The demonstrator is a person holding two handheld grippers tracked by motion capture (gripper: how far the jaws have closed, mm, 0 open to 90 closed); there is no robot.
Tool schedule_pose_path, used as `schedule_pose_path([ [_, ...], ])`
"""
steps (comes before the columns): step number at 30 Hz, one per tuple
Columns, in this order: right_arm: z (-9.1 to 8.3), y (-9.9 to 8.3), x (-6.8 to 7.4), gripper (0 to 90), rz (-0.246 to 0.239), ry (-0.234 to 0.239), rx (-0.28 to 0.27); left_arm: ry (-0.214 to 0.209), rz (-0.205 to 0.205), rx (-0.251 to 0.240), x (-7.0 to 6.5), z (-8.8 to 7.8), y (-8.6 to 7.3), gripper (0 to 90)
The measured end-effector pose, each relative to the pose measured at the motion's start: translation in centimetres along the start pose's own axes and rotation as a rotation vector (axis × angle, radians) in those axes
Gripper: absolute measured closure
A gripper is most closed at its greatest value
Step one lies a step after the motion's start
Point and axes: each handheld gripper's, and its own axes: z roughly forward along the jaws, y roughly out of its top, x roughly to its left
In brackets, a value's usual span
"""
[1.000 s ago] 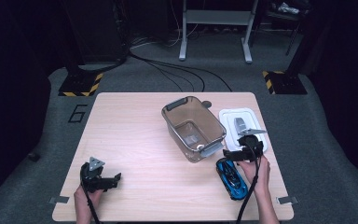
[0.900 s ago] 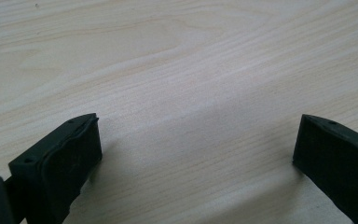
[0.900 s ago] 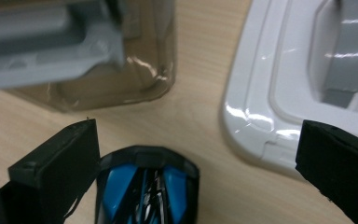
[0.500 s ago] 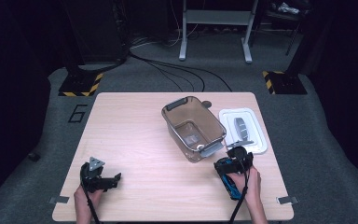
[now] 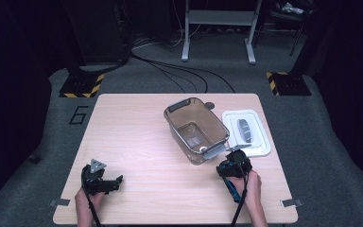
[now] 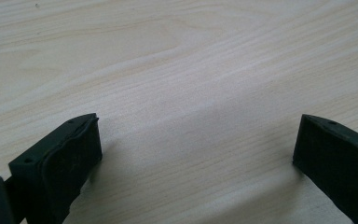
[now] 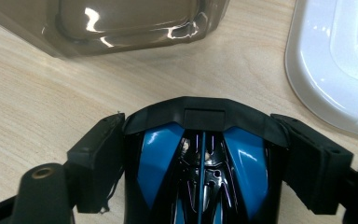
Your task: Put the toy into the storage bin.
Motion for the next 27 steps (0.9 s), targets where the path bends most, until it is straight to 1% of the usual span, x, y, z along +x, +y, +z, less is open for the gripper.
schedule_pose_path([
  [1, 0.0, 0.0, 0.0, 23.0, -0.004, -0.003, -0.003, 0.0, 0.0, 0.0, 0.0, 0.0, 0.0, 1.0],
  [7, -0.1, -0.1, -0.1, 23.7, -0.001, -0.004, -0.018, 0.0, 0.001, 0.001, 0.0, 0.0, 0.0, 1.1],
  [10, -0.2, -0.2, -0.1, 23.9, -0.012, 0.0, -0.026, 0.0, 0.0, 0.0, 0.0, 0.0, 0.0, 1.1],
  [11, -0.4, -0.3, 0.0, 24.0, -0.002, -0.004, -0.028, 0.0, 0.0, 0.0, 0.0, 0.0, 0.0, 1.0],
  [15, -1.0, -0.4, -0.3, 24.1, 0.007, 0.012, -0.069, 0.0, 0.0, 0.0, 0.0, 0.0, 0.0, 1.0],
  [17, -1.3, -0.4, -0.4, 24.1, 0.012, 0.009, -0.073, 0.0, 0.0, 0.0, 0.0, 0.0, 0.0, 1.0],
  [18, -1.5, -0.5, -0.5, 24.1, 0.011, 0.005, -0.088, 0.0, 0.0, 0.0, 0.0, 0.0, 0.0, 1.1],
  [19, -1.8, -0.6, -0.5, 24.2, 0.021, 0.002, -0.094, 0.0, 0.0, 0.0, 0.0, 0.0, 0.0, 1.0],
  [24, -4.1, -0.8, -1.0, 24.2, 0.041, 0.015, -0.179, 0.0, 0.0, 0.0, 0.0, 0.0, 0.0, 1.0],
  [25, -4.5, -0.9, -1.1, 24.2, 0.053, 0.017, -0.187, 0.0, 0.0, 0.0, 0.0, 0.0, 0.0, 1.0],
  [27, -5.2, -0.9, -1.2, 24.2, 0.05, 0.012, -0.205, 0.0, 0.0, 0.0, 0.0, 0.0, 0.0, 1.0],
])
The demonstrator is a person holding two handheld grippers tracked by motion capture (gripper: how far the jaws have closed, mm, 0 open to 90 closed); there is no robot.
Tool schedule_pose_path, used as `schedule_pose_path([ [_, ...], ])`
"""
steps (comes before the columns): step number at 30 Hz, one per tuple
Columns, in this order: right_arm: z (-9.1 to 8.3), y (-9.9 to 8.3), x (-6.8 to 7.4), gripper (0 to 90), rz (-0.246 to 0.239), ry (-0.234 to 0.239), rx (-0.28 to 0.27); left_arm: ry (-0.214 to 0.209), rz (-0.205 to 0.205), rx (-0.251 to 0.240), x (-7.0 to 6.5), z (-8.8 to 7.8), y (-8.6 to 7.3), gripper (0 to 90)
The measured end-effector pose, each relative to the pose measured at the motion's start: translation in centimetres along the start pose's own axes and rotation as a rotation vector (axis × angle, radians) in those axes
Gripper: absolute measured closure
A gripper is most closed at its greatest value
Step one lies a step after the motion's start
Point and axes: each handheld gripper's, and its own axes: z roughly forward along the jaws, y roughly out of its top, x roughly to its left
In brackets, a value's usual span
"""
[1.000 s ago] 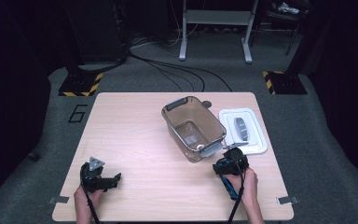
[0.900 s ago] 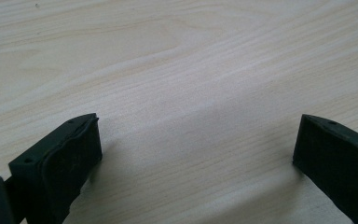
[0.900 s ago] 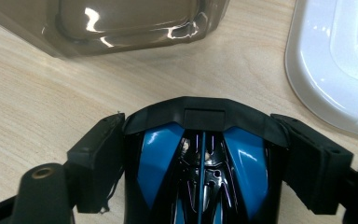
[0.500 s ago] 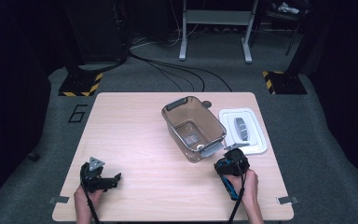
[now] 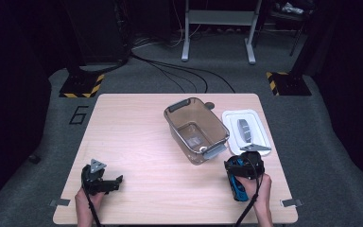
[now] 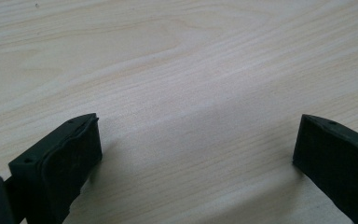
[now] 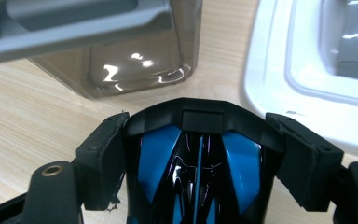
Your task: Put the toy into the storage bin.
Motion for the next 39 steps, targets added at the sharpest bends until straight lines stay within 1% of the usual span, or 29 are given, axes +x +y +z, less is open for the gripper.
schedule_pose_path([
  [2, -0.6, 0.2, -0.1, 24.2, 0.007, -0.003, -0.015, 0.0, 0.0, 0.0, 0.0, 0.0, 0.0, 1.0],
  [3, -1.0, 0.2, -0.3, 24.2, 0.002, -0.004, -0.025, 0.0, 0.0, 0.0, 0.0, 0.0, 0.0, 1.0],
  [5, -1.5, 0.3, -0.4, 24.2, 0.012, -0.016, -0.054, 0.0, 0.0, 0.0, 0.0, 0.0, 0.0, 1.0],
  [12, -2.2, 1.4, -1.1, 24.2, 0.009, -0.033, -0.081, 0.0, -0.001, -0.001, 0.0, 0.0, 0.0, 1.0],
  [17, -2.4, 2.4, -1.5, 24.1, 0.005, -0.055, -0.088, 0.0, 0.0, -0.001, 0.0, 0.0, 0.0, 1.0],
  [19, -2.4, 2.8, -1.7, 24.1, 0.013, -0.053, -0.092, 0.0, 0.0, -0.001, 0.0, 0.0, 0.0, 1.0],
  [29, -2.1, 4.3, -2.7, 24.1, 0.008, -0.072, -0.105, 0.0, 0.0, -0.001, 0.0, 0.0, 0.0, 1.0],
  [39, -2.4, 6.2, -3.2, 24.1, 0.014, -0.086, -0.125, 0.0, -0.001, -0.001, 0.0, 0.0, 0.0, 1.0],
])
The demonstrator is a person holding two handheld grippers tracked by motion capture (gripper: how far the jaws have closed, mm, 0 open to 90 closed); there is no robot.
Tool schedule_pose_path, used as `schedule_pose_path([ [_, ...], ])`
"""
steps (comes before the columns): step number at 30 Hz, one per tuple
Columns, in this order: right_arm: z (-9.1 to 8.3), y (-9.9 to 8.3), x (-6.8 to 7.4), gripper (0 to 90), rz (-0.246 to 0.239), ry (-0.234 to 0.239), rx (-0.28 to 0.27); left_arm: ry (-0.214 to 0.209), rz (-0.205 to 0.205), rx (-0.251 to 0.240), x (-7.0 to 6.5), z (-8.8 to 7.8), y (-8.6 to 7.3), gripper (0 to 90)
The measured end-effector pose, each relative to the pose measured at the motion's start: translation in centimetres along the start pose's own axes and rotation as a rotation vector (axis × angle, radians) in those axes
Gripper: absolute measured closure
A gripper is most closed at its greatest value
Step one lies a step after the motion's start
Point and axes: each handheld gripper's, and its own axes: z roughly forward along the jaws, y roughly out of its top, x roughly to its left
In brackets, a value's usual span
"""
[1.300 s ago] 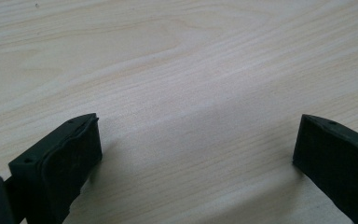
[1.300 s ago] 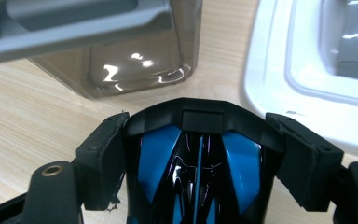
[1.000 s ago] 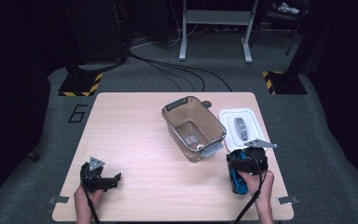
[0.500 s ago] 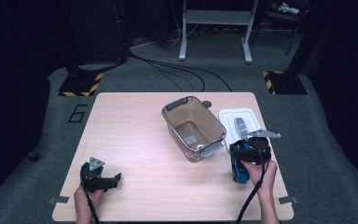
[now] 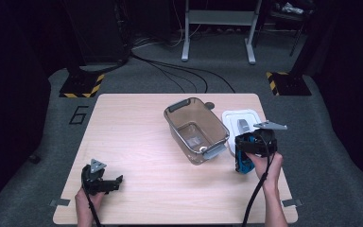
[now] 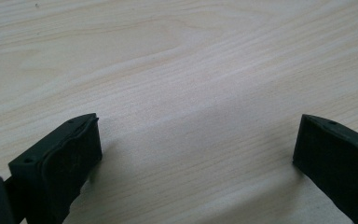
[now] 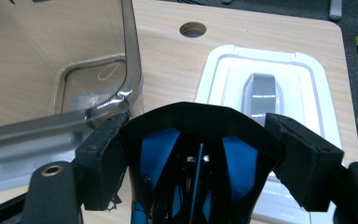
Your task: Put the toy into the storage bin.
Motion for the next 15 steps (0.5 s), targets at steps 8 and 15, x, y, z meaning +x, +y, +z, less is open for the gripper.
schedule_pose_path([
  [8, 0.8, 0.9, -0.4, 24.1, 0.005, -0.012, 0.009, 0.0, 0.0, 0.0, 0.0, 0.0, 0.0, 1.0],
  [15, 1.2, 1.8, -0.4, 24.1, 0.0, -0.018, 0.008, 0.0, 0.0, 0.0, 0.0, 0.0, 0.0, 1.0],
])
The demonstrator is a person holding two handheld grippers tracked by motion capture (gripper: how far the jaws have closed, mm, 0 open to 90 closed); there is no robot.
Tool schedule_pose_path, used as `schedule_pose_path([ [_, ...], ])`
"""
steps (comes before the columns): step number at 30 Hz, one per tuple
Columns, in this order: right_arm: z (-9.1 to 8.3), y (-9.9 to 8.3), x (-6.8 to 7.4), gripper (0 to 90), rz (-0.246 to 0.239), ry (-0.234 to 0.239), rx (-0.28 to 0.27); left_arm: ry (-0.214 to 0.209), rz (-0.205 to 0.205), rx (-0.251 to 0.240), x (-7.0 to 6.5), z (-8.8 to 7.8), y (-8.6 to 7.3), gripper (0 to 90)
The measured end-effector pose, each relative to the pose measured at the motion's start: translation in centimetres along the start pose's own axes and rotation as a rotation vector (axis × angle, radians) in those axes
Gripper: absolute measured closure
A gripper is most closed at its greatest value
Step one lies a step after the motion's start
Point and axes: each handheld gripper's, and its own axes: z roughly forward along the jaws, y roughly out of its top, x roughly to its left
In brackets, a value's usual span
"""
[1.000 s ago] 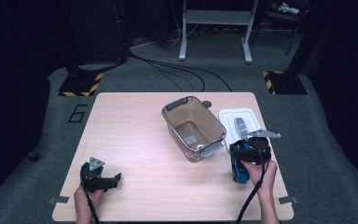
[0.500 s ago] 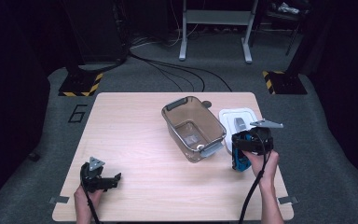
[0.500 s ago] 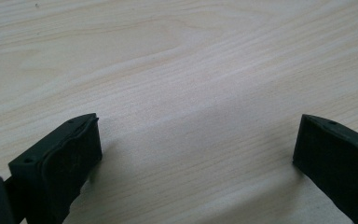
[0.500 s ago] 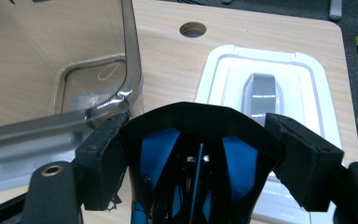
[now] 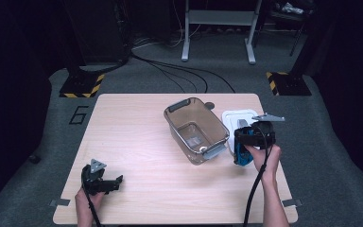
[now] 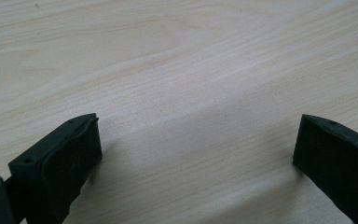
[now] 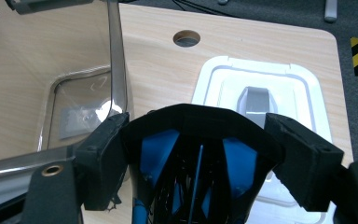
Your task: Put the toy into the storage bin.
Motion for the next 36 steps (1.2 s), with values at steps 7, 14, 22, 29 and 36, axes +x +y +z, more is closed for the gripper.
schedule_pose_path([
  [7, 0.2, 1.0, 0.1, 24.1, -0.007, -0.008, -0.009, 0.003, -0.002, -0.004, 0.0, 0.0, 0.0, 1.0],
  [14, 0.6, 1.9, -0.1, 24.1, -0.009, -0.019, -0.013, 0.003, -0.001, -0.004, 0.0, 0.0, 0.0, 1.0],
  [22, 1.2, 3.4, -0.1, 24.1, -0.035, -0.035, -0.021, -0.001, -0.002, -0.001, 0.0, 0.0, 0.0, 1.0],
  [29, 1.8, 5.4, 0.1, 24.1, -0.053, -0.06, -0.045, 0.0, 0.0, 0.0, 0.0, 0.0, 0.0, 1.0],
  [36, 2.0, 6.8, 0.0, 24.1, -0.075, -0.077, -0.068, 0.0, 0.001, 0.001, 0.0, 0.0, 0.0, 1.0],
])
